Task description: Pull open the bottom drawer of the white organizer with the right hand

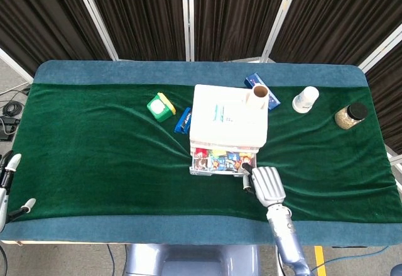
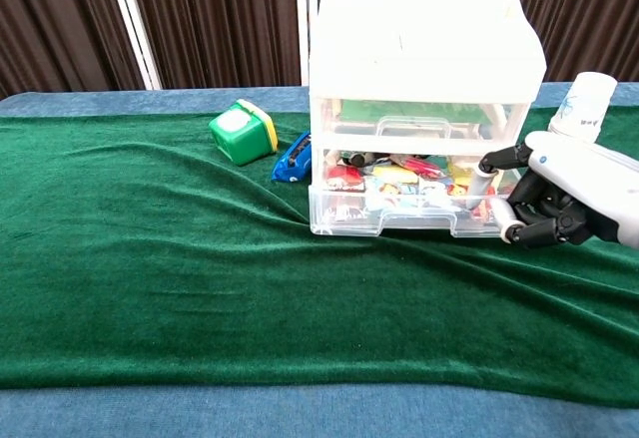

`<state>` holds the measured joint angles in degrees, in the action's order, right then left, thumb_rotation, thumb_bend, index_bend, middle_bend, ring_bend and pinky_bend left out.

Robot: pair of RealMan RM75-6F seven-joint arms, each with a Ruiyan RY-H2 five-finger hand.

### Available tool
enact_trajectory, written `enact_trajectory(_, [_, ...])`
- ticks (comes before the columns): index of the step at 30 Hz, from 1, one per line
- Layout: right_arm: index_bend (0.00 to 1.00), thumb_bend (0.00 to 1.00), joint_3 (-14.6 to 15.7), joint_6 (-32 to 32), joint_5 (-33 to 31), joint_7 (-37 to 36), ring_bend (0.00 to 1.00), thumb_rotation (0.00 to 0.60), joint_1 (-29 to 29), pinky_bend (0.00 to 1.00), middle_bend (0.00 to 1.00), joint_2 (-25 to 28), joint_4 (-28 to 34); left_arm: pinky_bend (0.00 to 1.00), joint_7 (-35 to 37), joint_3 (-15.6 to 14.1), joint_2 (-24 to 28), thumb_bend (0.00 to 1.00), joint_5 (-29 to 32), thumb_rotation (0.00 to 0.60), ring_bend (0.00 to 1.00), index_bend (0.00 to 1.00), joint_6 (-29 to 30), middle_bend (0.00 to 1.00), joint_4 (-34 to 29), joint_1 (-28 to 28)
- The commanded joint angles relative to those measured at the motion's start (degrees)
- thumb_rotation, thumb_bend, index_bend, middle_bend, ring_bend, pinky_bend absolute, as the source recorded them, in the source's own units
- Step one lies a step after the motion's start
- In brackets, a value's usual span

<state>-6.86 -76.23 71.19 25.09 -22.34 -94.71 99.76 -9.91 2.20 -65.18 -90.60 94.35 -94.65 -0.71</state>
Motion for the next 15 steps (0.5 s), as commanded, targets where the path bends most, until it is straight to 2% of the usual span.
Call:
enact_trajectory(1, [0.58, 0.58, 0.1, -0.2, 0.1, -0.4, 0.96, 0.6, 0.3, 0.83, 0.91, 0.1, -0.2, 0.0, 0.0, 0.0, 0.0, 0.0, 0.0, 0.6, 0.0, 0.0, 0.1, 0.0, 0.0, 0.0])
enact_trajectory(15, [0.62, 0.58, 1.4, -1.5, 1.8, -0.7, 0.96, 0.6, 2.2, 0.83, 0.91, 1.9, 1.3, 0.0, -0.1, 0.0, 0.0, 0.0, 0.0, 0.6, 0.0, 0.0, 0.0, 0.0, -0.1, 0.0])
